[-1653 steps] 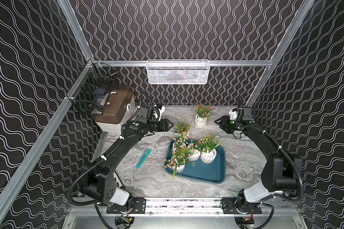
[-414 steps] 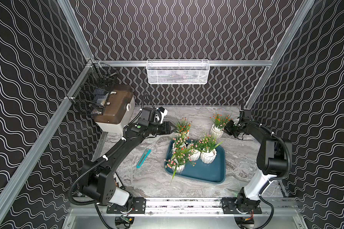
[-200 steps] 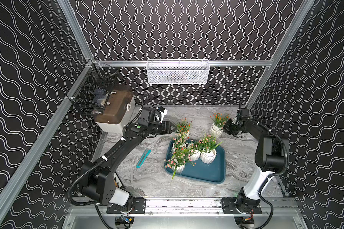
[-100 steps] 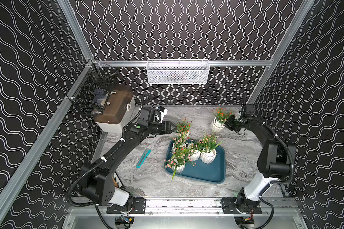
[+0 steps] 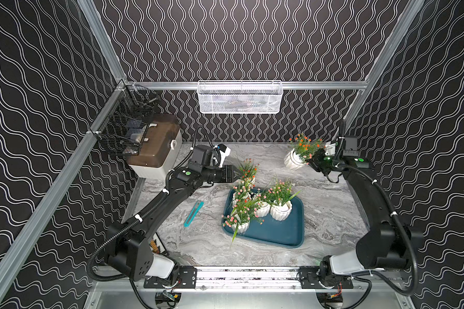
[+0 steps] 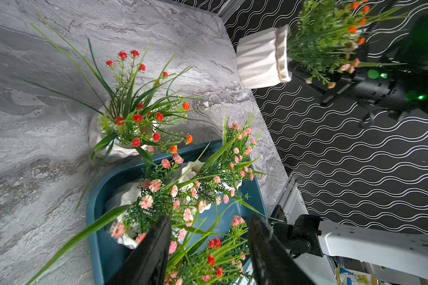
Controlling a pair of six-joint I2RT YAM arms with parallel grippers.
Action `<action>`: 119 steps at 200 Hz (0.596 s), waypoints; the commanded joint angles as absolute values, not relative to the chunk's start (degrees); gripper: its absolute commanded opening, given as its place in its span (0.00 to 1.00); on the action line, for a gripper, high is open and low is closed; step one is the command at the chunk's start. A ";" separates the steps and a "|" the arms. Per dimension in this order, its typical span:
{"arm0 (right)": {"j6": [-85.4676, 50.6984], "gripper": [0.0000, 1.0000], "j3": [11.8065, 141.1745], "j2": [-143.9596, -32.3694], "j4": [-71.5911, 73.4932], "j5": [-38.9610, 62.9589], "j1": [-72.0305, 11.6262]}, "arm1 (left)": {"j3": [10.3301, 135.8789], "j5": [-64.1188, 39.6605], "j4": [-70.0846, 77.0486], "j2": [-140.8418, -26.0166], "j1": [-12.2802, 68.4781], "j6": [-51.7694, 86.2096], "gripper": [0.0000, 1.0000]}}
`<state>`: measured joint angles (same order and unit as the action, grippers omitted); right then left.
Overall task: Put the potted gypsophila into the storage box
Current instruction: Place the baby's breath potted plant at the storage box.
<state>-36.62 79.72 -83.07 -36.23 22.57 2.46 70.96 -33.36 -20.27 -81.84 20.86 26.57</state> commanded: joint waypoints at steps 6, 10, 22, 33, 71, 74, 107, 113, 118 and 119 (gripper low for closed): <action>-36.82 0.00 80.04 -79.00 -37.47 26.01 1.43 | 71.63 -33.57 -19.62 -82.24 20.92 25.06 0.54; -36.43 0.00 80.11 -78.38 -38.01 26.10 1.12 | 71.72 -33.51 -19.76 -82.34 20.95 24.97 0.54; -35.71 0.00 80.03 -76.59 -39.08 26.48 0.38 | 71.93 -33.49 -20.16 -82.59 20.94 24.71 0.54; -35.13 0.00 79.89 -75.20 -40.20 27.18 0.01 | 72.07 -33.72 -20.19 -82.76 21.06 24.54 0.54; -32.47 0.00 79.85 -71.76 -44.04 28.96 -0.96 | 71.81 -35.02 -19.13 -82.06 21.77 24.13 0.54; -32.32 0.00 79.77 -71.49 -44.29 29.00 -1.01 | 71.83 -35.32 -18.97 -82.01 21.79 23.93 0.54; -30.87 0.00 78.86 -69.01 -46.34 30.38 -1.31 | 71.37 -38.09 -17.06 -81.18 23.22 22.61 0.54; -30.62 0.00 78.76 -68.56 -46.85 30.70 -1.38 | 71.37 -38.72 -16.84 -81.17 23.42 22.24 0.54; -30.44 0.00 78.60 -68.28 -47.20 30.97 -1.45 | 71.41 -39.13 -16.66 -81.12 23.58 22.10 0.54; -30.42 0.00 78.59 -68.24 -47.24 31.00 -1.47 | 71.43 -39.21 -16.64 -81.12 23.61 22.08 0.54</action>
<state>-32.08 78.87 -69.69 -46.48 28.16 -1.15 71.50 -35.97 -19.55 -81.52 22.98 24.51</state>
